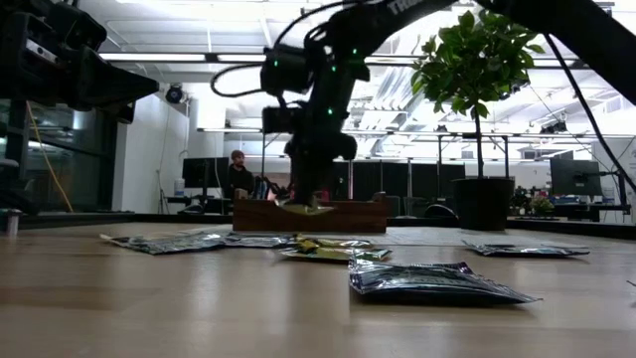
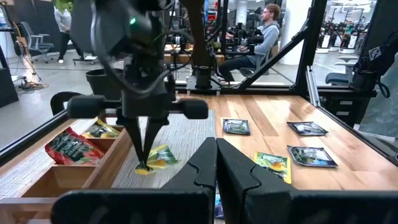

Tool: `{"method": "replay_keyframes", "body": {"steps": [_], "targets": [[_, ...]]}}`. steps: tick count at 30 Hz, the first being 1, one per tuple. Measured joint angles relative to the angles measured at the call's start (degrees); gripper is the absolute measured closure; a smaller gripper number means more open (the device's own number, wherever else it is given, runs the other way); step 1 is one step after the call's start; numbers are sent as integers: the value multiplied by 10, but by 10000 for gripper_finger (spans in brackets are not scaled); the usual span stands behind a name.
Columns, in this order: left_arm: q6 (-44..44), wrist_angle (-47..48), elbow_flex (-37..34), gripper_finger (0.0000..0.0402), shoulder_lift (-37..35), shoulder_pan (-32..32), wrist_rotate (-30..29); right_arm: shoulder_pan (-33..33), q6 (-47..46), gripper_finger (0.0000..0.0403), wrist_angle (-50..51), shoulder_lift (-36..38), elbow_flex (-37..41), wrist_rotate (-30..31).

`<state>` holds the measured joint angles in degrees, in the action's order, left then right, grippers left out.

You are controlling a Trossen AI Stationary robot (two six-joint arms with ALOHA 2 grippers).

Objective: Pick & Place Tea
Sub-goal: Put the yellow tea bag into the right section of the wooden organizer

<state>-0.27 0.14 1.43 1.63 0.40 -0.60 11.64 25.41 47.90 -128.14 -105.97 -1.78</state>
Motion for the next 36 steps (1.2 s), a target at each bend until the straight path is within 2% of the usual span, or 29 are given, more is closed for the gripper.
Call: {"method": "replay_keyframes", "body": {"steps": [2,5,12,16,31,36], "targets": [[0,0,0,401,0,0,0,-5,-13,402,-1,11,0,18],[0,0,0,401,0,0,0,-13,-53,402,-10,30,0,78],[0,0,0,401,0,0,0,-17,-206,402,9,53,0,185],[0,0,0,401,0,0,0,-18,-257,402,35,57,0,238],[0,0,0,401,0,0,0,-13,-321,403,126,85,3,335],[0,0,0,401,0,0,0,-10,-325,403,59,141,105,347]]}}
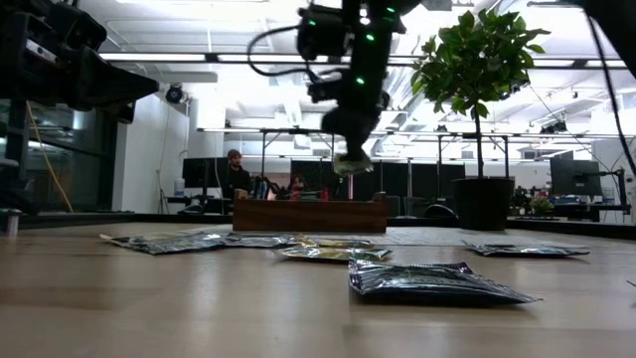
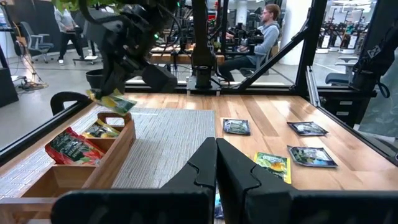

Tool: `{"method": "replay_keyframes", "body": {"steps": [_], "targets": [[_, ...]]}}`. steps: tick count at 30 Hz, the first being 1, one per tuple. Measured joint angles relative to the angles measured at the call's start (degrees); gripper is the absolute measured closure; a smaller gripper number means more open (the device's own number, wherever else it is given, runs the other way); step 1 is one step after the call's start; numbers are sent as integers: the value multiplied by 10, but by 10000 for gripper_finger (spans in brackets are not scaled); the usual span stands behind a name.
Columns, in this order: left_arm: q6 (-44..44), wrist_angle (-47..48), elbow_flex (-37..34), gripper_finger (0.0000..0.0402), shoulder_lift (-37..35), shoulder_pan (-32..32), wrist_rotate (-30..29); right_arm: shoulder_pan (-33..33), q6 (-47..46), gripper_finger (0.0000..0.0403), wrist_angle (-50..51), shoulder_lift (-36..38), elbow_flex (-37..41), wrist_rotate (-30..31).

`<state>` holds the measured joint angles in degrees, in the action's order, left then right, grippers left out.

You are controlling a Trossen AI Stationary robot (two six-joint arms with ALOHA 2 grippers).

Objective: Pick & Place Tea
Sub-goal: Put the yellow tea bag into the right section of the wooden organizer

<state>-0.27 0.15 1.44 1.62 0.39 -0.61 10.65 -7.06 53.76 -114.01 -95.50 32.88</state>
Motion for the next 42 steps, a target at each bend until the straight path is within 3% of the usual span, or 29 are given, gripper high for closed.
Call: {"method": "replay_keyframes", "body": {"steps": [5,10,25,42], "targets": [[0,0,0,401,0,0,0,3,41,402,-102,56,124,10],[0,0,0,401,0,0,0,3,103,402,-170,65,172,11],[0,0,0,401,0,0,0,20,136,403,-265,57,185,50],[0,0,0,401,0,0,0,31,136,403,-275,30,185,40]]}}
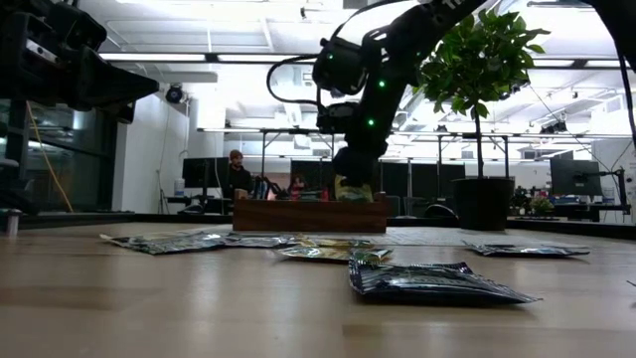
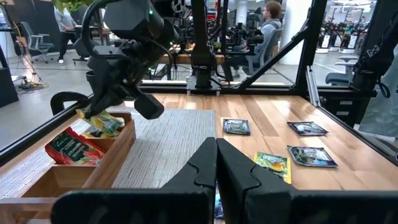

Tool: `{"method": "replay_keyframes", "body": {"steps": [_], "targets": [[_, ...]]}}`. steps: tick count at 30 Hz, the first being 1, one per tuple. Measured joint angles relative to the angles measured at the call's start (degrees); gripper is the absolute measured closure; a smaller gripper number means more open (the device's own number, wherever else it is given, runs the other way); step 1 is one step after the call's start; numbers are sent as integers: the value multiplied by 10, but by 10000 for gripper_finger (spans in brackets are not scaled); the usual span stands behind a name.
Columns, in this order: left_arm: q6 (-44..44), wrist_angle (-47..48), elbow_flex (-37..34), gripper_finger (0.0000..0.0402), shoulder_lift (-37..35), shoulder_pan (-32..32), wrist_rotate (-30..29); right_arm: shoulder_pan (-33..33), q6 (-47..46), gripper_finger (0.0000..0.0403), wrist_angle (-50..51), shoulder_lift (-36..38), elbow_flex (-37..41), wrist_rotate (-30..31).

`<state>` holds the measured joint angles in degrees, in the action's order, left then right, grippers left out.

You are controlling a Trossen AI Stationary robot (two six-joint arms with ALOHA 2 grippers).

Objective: Pick & Place Tea
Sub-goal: Put the yellow tea bag into the right section of the wooden organizer

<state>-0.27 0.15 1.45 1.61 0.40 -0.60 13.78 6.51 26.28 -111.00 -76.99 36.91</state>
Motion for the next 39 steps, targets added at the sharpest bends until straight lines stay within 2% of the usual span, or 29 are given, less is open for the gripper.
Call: {"method": "replay_keyframes", "body": {"steps": [9,23,30,39], "targets": [[0,0,0,401,0,0,0,0,13,402,5,0,0,-32],[0,0,0,401,0,0,0,0,25,402,4,0,0,-32],[0,0,0,401,0,0,0,1,25,402,4,0,0,-57],[0,0,0,401,0,0,0,1,25,400,4,0,0,-59]]}}
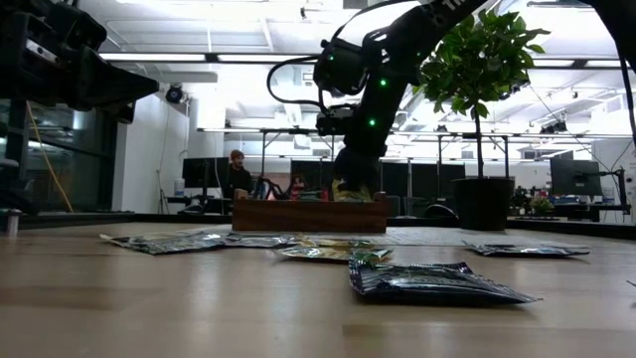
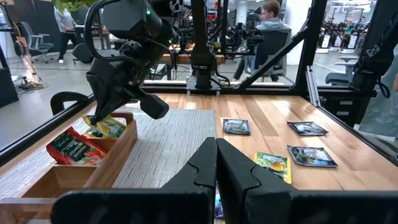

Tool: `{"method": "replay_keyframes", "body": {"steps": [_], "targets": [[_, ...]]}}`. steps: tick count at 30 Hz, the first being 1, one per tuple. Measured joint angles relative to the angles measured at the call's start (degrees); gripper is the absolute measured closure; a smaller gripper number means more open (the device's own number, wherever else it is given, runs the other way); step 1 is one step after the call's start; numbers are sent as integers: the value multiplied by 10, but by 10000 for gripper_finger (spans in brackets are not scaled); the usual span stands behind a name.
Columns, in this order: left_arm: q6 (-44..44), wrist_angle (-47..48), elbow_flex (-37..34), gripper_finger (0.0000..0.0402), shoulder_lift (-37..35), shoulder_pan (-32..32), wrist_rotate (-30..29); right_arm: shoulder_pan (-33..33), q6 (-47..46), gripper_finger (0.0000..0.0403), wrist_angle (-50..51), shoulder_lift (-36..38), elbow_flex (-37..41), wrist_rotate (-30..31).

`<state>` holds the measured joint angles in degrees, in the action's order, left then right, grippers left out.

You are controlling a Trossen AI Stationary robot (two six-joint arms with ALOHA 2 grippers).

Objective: Pick & Place Tea
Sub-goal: Put the yellow tea bag into the right section of the wooden organizer

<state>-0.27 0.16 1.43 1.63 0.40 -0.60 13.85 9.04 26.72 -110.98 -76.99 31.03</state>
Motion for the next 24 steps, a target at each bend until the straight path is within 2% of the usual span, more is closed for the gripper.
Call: {"method": "replay_keyframes", "body": {"steps": [3,9,15,20,22,24], "targets": [[0,0,0,401,0,0,0,0,-2,377,0,0,0,1],[0,0,0,401,0,0,0,0,-12,297,0,0,0,5],[0,0,0,401,0,0,0,0,-10,234,4,0,0,69],[0,0,0,401,0,0,0,-8,17,207,15,1,-25,141],[0,0,0,401,0,0,0,-17,19,204,24,1,-46,135],[0,0,0,401,0,0,0,-29,30,204,39,1,-67,97]]}}
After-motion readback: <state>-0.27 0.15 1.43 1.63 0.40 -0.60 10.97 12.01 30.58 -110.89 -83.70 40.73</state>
